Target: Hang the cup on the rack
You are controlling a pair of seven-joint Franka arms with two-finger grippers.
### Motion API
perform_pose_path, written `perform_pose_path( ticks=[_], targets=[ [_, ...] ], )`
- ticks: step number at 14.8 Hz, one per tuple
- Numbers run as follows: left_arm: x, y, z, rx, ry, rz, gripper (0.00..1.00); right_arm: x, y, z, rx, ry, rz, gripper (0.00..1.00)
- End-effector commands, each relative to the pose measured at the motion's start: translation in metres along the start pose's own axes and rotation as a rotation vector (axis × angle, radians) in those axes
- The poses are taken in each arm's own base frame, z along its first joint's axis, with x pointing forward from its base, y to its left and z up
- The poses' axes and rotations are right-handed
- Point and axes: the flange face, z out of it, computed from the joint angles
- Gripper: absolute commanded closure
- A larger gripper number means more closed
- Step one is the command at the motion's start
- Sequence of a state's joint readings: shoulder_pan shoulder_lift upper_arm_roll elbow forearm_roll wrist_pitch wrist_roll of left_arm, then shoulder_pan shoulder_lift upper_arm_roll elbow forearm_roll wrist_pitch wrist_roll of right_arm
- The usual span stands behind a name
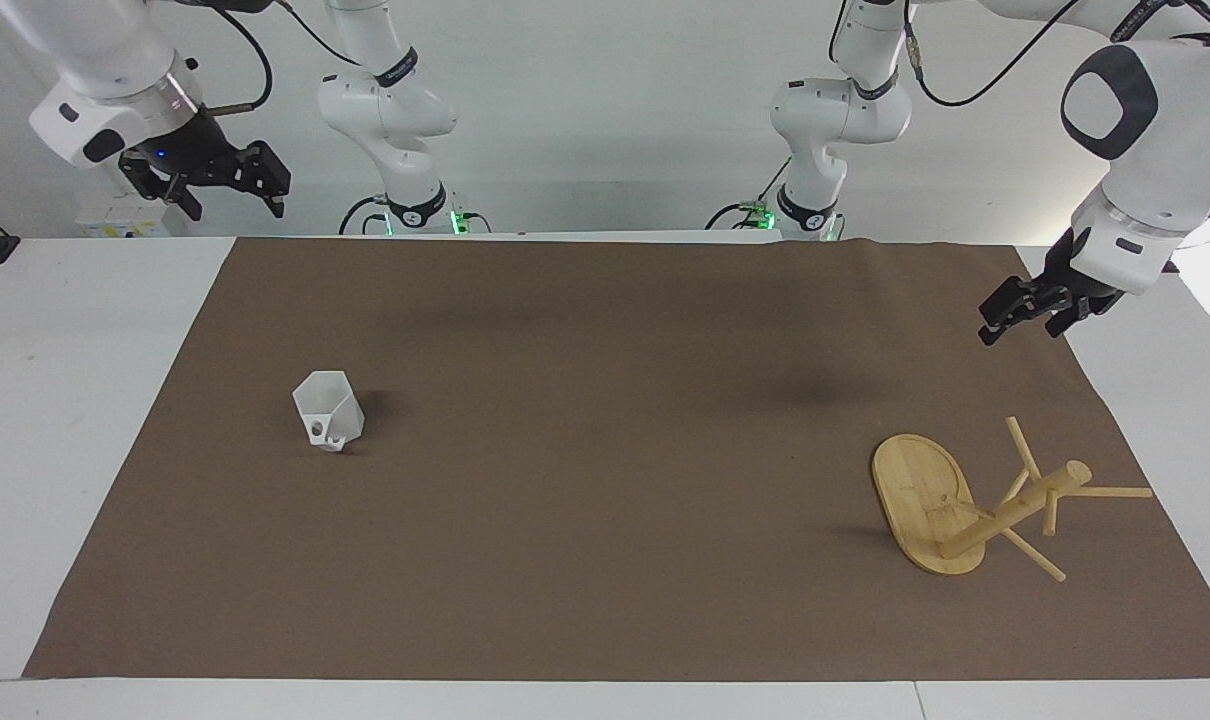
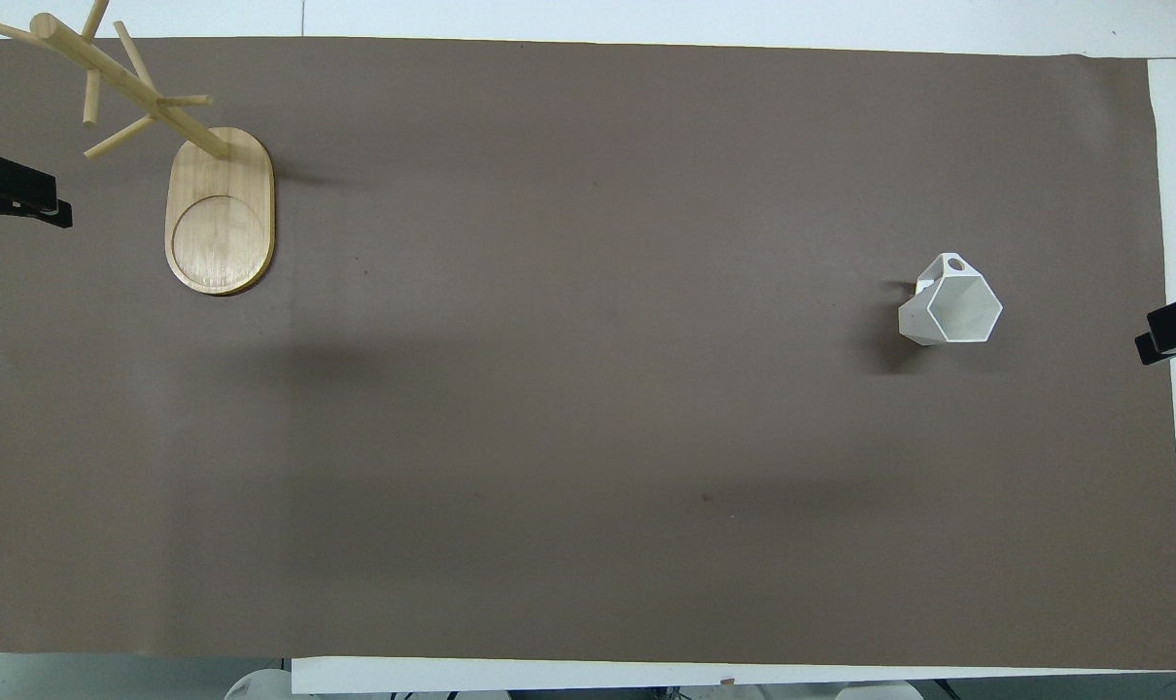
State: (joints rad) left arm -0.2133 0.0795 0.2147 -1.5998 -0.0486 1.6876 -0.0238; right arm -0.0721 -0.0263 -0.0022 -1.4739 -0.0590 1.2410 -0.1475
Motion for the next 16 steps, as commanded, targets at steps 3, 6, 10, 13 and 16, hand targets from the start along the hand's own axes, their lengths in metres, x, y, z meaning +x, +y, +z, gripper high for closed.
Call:
perform_pose_path(
  ticks=[3, 6, 10, 13, 16],
  targets=[
    [-0.006, -0.004, -0.001, 0.013, 0.005, 0.013, 0.00, -0.001, 0.001, 0.002, -0.004, 0.002, 0.011, 0.00],
    [-0.007, -0.004, -0.001, 0.013, 0.004, 0.013, 0.00, -0.002, 0.003, 0.005, -0.004, -0.003, 0.005, 0.01],
    [-0.006, -0.003, -0.001, 0.013, 0.005, 0.013, 0.00, 0.006, -0.001, 0.010, -0.015, 0.037, -0.238, 0.00],
    [-0.007, -0.004, -0.001, 0.013, 0.004, 0.013, 0.00, 0.022, 0.058, 0.032, 0.057, 0.101, -0.555, 0.00],
    [-0.007, -0.004, -0.001, 0.013, 0.004, 0.011, 0.00, 0.046, 0.116, 0.069, 0.167, 0.202, -0.785, 0.00]
  ],
)
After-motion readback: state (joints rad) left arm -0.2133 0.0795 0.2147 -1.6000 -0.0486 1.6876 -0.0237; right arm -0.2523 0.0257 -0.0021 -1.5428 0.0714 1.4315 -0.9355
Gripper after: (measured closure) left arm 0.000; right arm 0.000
